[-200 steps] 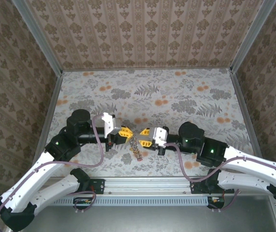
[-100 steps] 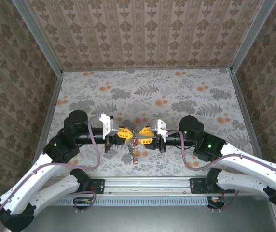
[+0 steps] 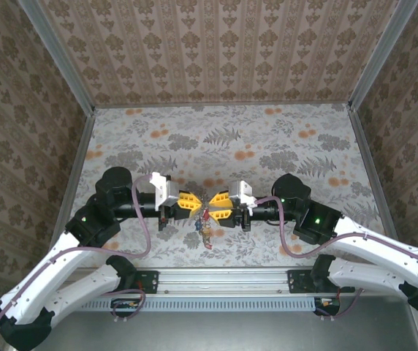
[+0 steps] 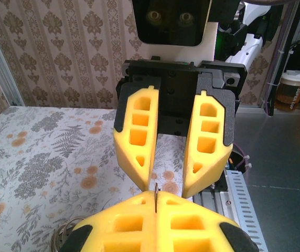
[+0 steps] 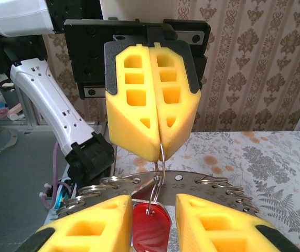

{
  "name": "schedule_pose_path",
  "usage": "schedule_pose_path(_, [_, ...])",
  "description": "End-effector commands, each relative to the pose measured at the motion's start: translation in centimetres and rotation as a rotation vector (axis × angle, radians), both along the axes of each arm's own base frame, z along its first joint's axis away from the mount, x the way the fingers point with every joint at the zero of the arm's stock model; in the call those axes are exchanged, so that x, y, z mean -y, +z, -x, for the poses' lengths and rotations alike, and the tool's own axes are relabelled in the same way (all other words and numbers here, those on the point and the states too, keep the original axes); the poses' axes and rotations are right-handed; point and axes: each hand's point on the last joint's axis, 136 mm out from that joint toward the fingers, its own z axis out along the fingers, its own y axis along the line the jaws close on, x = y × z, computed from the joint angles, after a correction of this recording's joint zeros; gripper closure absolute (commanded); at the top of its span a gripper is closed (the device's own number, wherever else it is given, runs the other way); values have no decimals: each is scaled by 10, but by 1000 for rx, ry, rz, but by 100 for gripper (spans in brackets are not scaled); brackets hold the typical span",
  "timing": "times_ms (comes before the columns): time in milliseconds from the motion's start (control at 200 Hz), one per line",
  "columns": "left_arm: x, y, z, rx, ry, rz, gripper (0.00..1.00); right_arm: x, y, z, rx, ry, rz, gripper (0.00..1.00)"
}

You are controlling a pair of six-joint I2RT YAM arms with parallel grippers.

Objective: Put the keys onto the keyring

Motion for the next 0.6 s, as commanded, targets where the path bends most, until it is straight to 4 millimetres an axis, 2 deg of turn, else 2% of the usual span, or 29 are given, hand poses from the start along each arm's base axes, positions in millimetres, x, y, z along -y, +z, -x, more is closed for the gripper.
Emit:
schedule_pose_path(0, [-1, 12, 10, 28, -40, 47, 100, 5, 28, 0, 33, -13, -72, 71])
schedule_pose_path(155, [-1, 11, 11, 27, -46, 44, 100, 8, 33, -3, 31, -25, -92, 71])
schedule_pose_path(595, [-1, 11, 13, 25, -54, 42, 100, -4, 27, -5, 11, 16, -70, 72])
